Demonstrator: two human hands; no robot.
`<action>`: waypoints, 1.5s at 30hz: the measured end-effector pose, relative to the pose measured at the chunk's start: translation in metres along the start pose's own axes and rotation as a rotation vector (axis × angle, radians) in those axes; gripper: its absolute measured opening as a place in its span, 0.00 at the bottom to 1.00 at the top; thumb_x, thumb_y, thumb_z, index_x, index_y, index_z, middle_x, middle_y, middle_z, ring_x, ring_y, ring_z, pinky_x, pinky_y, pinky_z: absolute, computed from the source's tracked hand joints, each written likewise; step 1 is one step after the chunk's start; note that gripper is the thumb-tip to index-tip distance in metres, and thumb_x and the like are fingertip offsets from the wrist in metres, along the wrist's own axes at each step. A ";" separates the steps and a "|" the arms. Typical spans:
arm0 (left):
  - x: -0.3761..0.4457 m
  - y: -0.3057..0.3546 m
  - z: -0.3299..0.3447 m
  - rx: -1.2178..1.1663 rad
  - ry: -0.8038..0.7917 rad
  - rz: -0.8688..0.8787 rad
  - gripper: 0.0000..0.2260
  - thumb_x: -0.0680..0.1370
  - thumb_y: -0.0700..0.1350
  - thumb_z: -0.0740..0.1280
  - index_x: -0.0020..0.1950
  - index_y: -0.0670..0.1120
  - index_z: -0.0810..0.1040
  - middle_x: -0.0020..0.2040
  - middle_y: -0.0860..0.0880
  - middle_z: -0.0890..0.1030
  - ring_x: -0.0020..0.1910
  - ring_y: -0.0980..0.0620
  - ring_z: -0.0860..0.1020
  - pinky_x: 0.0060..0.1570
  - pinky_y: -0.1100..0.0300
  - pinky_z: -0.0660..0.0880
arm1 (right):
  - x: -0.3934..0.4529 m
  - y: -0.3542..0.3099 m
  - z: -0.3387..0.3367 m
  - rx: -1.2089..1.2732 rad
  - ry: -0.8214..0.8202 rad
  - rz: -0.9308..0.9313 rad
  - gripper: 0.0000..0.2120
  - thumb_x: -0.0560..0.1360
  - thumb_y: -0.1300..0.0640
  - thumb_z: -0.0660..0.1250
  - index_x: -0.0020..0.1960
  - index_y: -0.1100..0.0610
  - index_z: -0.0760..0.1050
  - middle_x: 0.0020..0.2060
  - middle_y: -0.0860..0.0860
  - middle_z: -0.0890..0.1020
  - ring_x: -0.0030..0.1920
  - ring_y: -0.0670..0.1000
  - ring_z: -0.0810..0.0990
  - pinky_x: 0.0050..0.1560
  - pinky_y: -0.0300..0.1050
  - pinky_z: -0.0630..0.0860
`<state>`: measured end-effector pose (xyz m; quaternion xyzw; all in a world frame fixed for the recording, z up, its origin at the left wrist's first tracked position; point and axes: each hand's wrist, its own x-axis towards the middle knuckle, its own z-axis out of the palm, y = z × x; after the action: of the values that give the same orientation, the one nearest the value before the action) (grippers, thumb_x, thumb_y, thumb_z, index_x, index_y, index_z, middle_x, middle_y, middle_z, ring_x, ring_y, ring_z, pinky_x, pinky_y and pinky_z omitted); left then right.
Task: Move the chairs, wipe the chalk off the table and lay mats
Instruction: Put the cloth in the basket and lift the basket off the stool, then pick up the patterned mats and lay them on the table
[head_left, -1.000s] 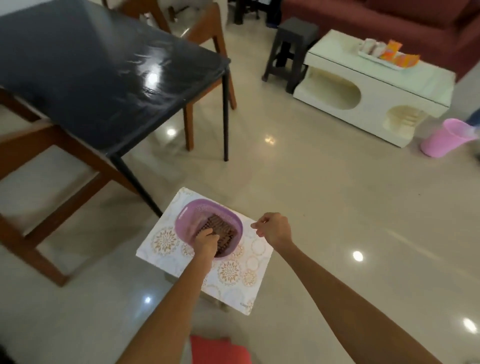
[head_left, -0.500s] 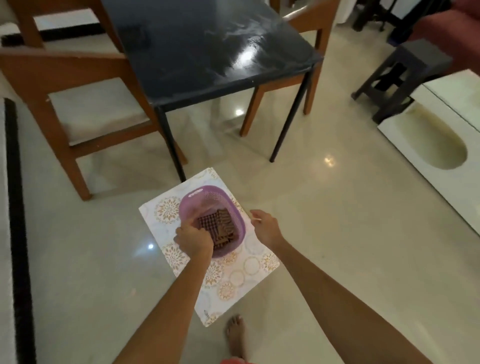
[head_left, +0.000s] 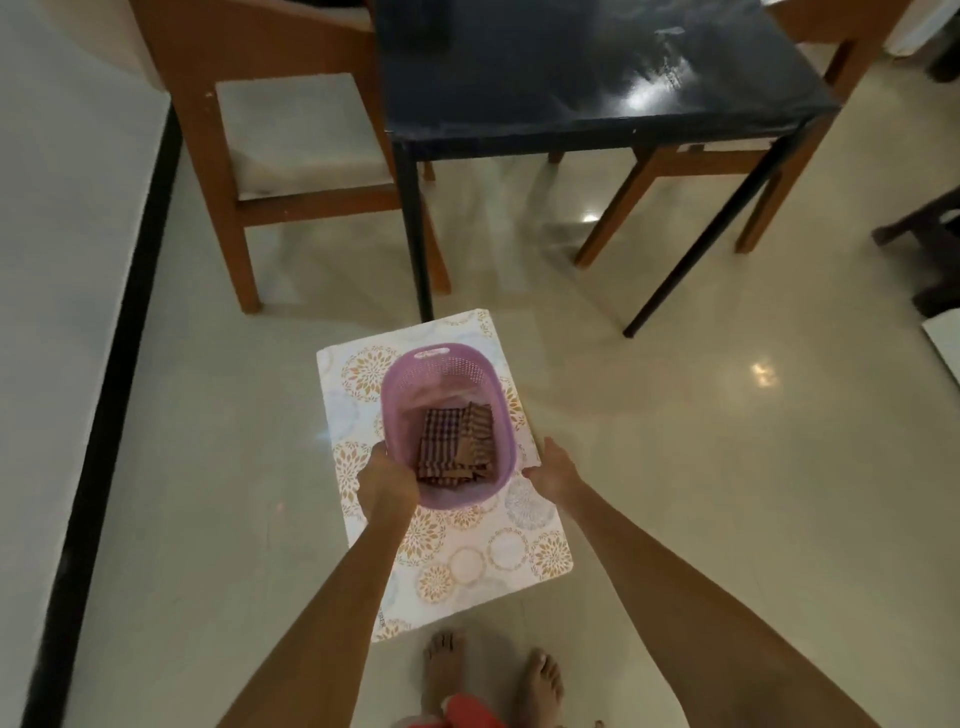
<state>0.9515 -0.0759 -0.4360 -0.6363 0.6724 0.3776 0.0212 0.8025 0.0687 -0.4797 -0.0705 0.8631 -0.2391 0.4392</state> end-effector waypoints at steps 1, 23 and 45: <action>0.001 -0.002 0.002 -0.007 0.010 0.002 0.12 0.82 0.43 0.56 0.61 0.41 0.73 0.56 0.40 0.79 0.53 0.41 0.78 0.46 0.55 0.71 | 0.005 0.003 0.001 -0.016 -0.033 0.029 0.33 0.77 0.61 0.67 0.77 0.60 0.54 0.73 0.58 0.66 0.70 0.59 0.69 0.60 0.45 0.70; -0.010 -0.006 -0.031 -0.091 0.000 0.014 0.12 0.78 0.41 0.62 0.59 0.39 0.76 0.54 0.37 0.80 0.53 0.38 0.78 0.54 0.47 0.76 | -0.093 -0.069 -0.094 -0.377 0.511 -0.144 0.18 0.78 0.64 0.57 0.65 0.53 0.73 0.55 0.56 0.80 0.54 0.59 0.79 0.46 0.47 0.74; -0.019 0.038 -0.056 -0.469 -0.004 0.149 0.17 0.80 0.49 0.63 0.63 0.39 0.73 0.55 0.42 0.78 0.58 0.39 0.76 0.53 0.52 0.72 | -0.185 -0.134 -0.181 -0.315 0.785 -0.464 0.13 0.81 0.59 0.60 0.61 0.49 0.79 0.29 0.45 0.73 0.35 0.53 0.74 0.36 0.45 0.67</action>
<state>0.9472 -0.0935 -0.3682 -0.5716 0.6115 0.5250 -0.1537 0.7591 0.0767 -0.1914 -0.2313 0.9508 -0.2059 -0.0006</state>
